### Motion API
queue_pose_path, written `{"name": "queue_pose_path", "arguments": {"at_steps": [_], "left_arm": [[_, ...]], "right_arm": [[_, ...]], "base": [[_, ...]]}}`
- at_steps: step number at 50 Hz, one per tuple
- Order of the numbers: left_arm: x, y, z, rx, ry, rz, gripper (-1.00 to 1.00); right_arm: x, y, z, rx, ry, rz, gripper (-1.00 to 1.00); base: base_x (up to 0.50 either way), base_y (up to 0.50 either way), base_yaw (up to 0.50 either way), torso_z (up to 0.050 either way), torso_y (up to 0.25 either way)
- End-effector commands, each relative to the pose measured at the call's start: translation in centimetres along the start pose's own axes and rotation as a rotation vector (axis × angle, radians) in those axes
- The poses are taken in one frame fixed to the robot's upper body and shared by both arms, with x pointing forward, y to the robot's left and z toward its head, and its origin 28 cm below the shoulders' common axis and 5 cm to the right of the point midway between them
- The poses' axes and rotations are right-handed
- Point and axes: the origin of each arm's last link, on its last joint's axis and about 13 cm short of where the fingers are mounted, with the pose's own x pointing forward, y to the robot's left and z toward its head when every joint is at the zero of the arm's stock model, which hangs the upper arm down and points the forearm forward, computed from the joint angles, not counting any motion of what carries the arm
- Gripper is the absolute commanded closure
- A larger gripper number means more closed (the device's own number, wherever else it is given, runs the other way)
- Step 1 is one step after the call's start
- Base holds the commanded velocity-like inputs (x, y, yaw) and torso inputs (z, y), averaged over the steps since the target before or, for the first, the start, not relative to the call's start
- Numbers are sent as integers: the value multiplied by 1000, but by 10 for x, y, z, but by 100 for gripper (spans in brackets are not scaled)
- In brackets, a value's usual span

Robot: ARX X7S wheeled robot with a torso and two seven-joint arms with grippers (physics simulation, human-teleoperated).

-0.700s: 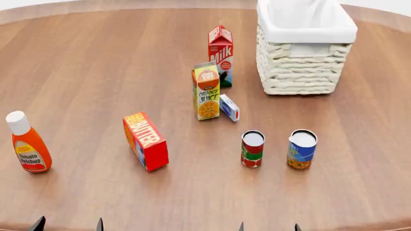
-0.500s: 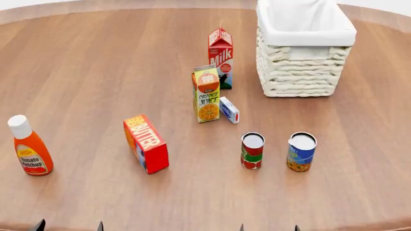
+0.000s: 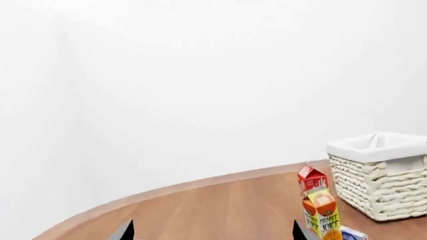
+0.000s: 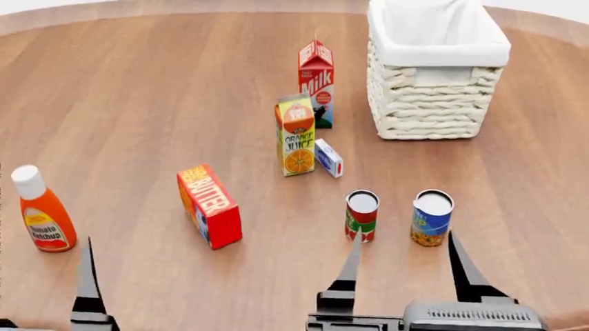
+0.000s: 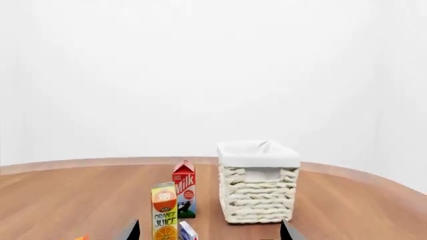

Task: Pick up the alphabet soup and the tomato sauce, and put them in the basket.

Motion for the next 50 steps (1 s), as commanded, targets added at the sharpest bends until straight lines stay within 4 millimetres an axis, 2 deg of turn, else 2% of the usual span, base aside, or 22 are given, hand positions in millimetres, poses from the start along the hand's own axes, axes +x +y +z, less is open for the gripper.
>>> {"name": "queue_pose_path", "arguments": {"at_steps": [1, 2, 9, 10, 11, 14, 15, 17, 18, 19, 25, 28, 30, 32, 34, 35, 37, 39, 42, 43, 44, 50], "left_arm": [[-8, 15, 62, 43, -210, 19, -100], [-9, 15, 63, 39, -211, 7, -100], [-10, 16, 61, 10, -199, 21, -100], [-9, 16, 60, 10, -195, 24, -100], [-10, 16, 59, 7, -193, 26, -100], [-11, 13, 53, -1, -183, 27, -100], [-12, 13, 53, -4, -178, 26, -100], [-12, 13, 53, 20, -174, 31, -100], [-13, 13, 53, 16, -175, 29, -100], [-13, 12, 52, 10, -175, 27, -100], [-13, 12, 54, 9, -179, 21, -100], [-13, 12, 53, 3, -173, 23, -100], [-13, 11, 53, 3, -171, 20, -100], [-13, 11, 54, 6, -173, 20, -100], [-14, 12, 55, 4, -175, 21, -100], [-13, 11, 55, 6, -175, 20, -100], [-13, 12, 55, 1, -173, 18, -100], [-13, 11, 56, 3, -174, 16, -100], [-14, 11, 55, 4, -172, 15, -100], [-13, 11, 54, 3, -165, 19, -100], [-13, 11, 53, 3, -163, 20, -100], [-14, 7, 51, 15, -156, 3, -100]], "right_arm": [[2, -4, 49, 21, -170, -10, -100], [3, -4, 60, 16, -183, -12, -100], [3, -2, 66, 14, -199, -7, -100], [2, -1, 59, 15, -199, -7, -100], [3, -1, 63, 17, -199, -7, -100], [1, 2, 55, 14, -208, -6, -100], [2, 2, 61, 14, -208, -4, -100], [-1, 3, 55, 17, -211, 1, -100], [0, 3, 61, 18, -211, 0, -100], [-1, 4, 56, 19, -213, 0, -100], [-2, 5, 59, 14, -215, 4, -100], [-3, 5, 53, 10, -214, 5, -100], [-2, 4, 63, 16, -210, 4, -100], [-4, 4, 55, 20, -210, 6, -100], [-3, 4, 60, 22, -211, 4, -100], [-4, 4, 56, 23, -208, 1, -100], [-2, 4, 65, 28, -205, 1, -100], [-4, 5, 55, 28, -208, 1, -100], [-5, 5, 55, 30, -211, -2, -100], [-3, 5, 65, 33, -216, -2, -100], [-3, 5, 66, 32, -216, -2, -100], [-7, 6, 51, 51, -196, 11, -100]], "base": [[0, 0, 0, 42, 0], [0, 0, 0, 50, 0], [0, 0, 0, 50, 0], [0, 0, 0, 50, 0], [0, 0, 0, 50, 0], [0, 0, 0, 50, 0], [0, 0, 0, 50, 0], [0, 0, 0, 50, 0], [0, 0, 0, 50, 0], [0, 0, 0, 50, 0], [0, 0, 0, 50, 0], [0, 0, 0, 50, 0], [0, 0, 0, 50, 0], [0, 0, 0, 50, 0], [0, 0, 0, 50, 0], [0, 0, 0, 50, 0], [0, 0, 0, 50, 0], [0, 0, 0, 50, 0], [0, 0, 0, 50, 0], [0, 0, 0, 50, 0], [0, 0, 0, 50, 0], [0, 0, 0, 17, 0]]}}
